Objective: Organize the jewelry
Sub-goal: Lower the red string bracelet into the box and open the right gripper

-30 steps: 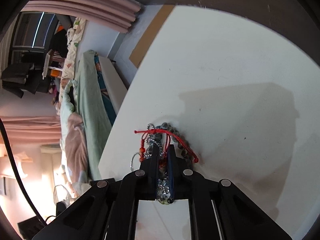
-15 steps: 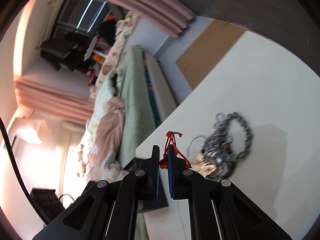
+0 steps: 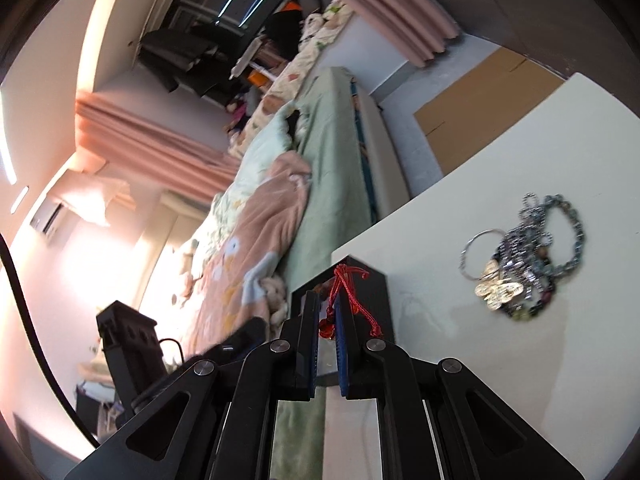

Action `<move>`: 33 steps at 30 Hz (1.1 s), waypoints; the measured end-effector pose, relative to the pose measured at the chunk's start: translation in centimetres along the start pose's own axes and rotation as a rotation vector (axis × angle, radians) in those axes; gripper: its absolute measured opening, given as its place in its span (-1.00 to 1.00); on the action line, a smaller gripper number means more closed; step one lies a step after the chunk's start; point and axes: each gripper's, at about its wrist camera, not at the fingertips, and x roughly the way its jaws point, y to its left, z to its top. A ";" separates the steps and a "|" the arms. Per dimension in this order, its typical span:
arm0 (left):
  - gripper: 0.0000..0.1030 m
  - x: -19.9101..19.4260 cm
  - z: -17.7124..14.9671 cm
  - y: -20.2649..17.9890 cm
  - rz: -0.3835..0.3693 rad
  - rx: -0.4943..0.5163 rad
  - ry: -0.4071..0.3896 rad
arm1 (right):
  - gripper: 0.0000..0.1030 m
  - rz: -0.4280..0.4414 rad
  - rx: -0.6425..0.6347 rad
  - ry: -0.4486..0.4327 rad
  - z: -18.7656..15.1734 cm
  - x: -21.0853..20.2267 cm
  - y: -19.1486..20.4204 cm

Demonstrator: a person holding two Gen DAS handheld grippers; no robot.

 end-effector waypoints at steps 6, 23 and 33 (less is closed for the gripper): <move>0.99 -1.2 0.7 1.1 0.007 -0.035 -0.038 | -0.82 0.051 -0.038 0.025 -0.8 1.2 1.8; 0.99 -2.2 1.0 1.4 -0.017 -0.034 -0.101 | 0.56 -0.022 -0.009 0.066 -0.6 2.8 1.1; 0.99 -0.9 0.6 -1.2 -0.024 0.020 -0.077 | 0.56 -0.199 0.112 -0.066 1.8 -3.6 -3.4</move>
